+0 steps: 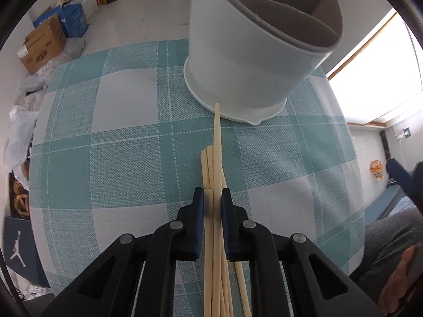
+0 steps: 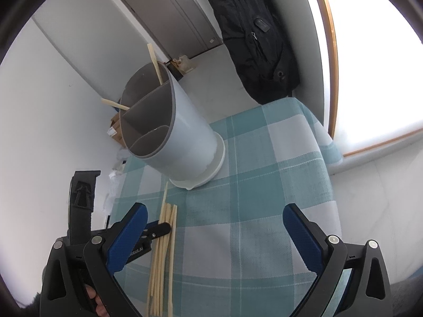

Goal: Organize utensils
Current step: 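Lower the left tool to the bundle and grasp another chopstick, then lift the left tool's chopstick toward the holder while right moves to the bundle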

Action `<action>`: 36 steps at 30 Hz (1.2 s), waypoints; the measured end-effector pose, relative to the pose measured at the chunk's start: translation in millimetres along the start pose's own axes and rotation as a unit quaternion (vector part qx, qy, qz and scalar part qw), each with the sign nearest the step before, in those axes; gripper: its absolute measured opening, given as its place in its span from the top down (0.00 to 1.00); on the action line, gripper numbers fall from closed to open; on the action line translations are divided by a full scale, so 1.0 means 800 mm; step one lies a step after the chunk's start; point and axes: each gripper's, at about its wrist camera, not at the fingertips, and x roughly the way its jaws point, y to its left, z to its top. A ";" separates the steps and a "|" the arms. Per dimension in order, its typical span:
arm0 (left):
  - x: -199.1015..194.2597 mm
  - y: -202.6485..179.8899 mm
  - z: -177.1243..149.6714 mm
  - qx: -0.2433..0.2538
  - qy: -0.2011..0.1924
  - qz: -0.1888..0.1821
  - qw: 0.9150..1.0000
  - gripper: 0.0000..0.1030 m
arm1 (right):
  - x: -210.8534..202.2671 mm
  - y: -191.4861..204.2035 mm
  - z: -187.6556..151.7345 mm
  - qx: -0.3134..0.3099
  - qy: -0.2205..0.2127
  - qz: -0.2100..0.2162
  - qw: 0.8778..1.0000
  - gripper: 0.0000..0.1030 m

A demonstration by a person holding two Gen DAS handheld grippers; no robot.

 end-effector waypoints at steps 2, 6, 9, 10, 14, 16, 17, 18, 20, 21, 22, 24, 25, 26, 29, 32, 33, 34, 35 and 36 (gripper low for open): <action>-0.002 0.009 0.003 -0.019 0.000 -0.020 1.000 0.92 | 0.001 0.001 -0.001 -0.001 0.001 -0.002 1.000 0.00; -0.008 0.024 0.008 -0.033 -0.008 -0.034 0.999 0.92 | 0.005 0.002 -0.003 0.000 0.004 -0.007 1.000 0.00; -0.008 0.031 0.007 -0.035 -0.009 -0.027 0.999 0.92 | 0.009 0.004 -0.004 -0.002 0.005 -0.009 1.000 0.00; -0.006 0.035 0.005 -0.039 -0.005 -0.028 0.999 0.92 | 0.009 0.006 -0.005 -0.004 0.005 -0.011 1.000 0.00; 0.004 0.044 -0.001 -0.052 0.014 -0.034 0.998 0.92 | 0.012 0.013 -0.007 -0.012 0.006 -0.016 1.000 0.00; 0.007 0.043 0.000 -0.056 0.015 -0.033 0.998 0.92 | 0.014 0.017 -0.009 -0.017 0.007 -0.018 1.000 0.00; 0.007 0.043 0.000 -0.059 0.015 -0.033 0.998 0.91 | 0.015 0.019 -0.009 -0.018 0.007 -0.018 1.000 0.00; 0.008 0.048 0.007 -0.062 0.014 -0.034 0.997 0.91 | 0.015 0.020 -0.010 -0.018 0.007 -0.018 1.000 0.00; 0.008 0.043 0.017 -0.067 0.005 -0.044 0.997 0.91 | 0.016 0.023 -0.010 -0.019 0.008 -0.018 1.000 0.00; 0.007 0.042 0.021 -0.067 0.003 -0.045 0.997 0.88 | 0.015 0.023 -0.011 -0.019 0.007 -0.018 1.000 0.00; 0.008 0.038 0.028 -0.065 0.000 -0.051 0.997 0.82 | 0.015 0.023 -0.011 -0.019 0.006 -0.017 1.000 0.00; 0.011 0.031 0.037 -0.057 -0.004 -0.049 0.997 0.68 | 0.015 0.022 -0.009 -0.018 0.005 -0.017 1.000 0.00; 0.014 0.027 0.043 -0.053 -0.007 -0.040 0.998 0.63 | 0.014 0.021 -0.008 -0.017 0.004 -0.018 1.000 0.00; 0.018 0.023 0.049 -0.049 -0.010 -0.037 0.998 0.63 | 0.014 0.019 -0.008 -0.015 0.004 -0.018 1.000 0.00; 0.030 0.016 0.064 -0.043 -0.004 -0.024 0.999 0.63 | 0.013 0.013 -0.005 -0.004 0.002 -0.016 1.000 0.00; 0.039 0.004 0.073 -0.033 -0.013 -0.005 0.999 0.63 | 0.012 0.009 -0.002 0.004 0.002 -0.013 1.000 0.00; 0.041 0.002 0.074 -0.028 -0.016 0.002 0.999 0.63 | 0.012 0.008 -0.001 0.006 0.002 -0.012 1.000 0.00; 0.043 -0.002 0.076 -0.021 -0.018 0.008 1.000 0.63 | 0.012 0.008 -0.001 0.008 0.002 -0.010 1.000 0.00; 0.045 -0.004 0.078 -0.019 -0.023 0.013 0.999 0.63 | 0.012 0.009 0.000 0.008 0.002 -0.009 1.000 0.00; 0.045 -0.004 0.080 -0.020 -0.029 0.017 0.999 0.66 | 0.012 0.009 0.001 0.007 0.001 -0.008 1.000 0.00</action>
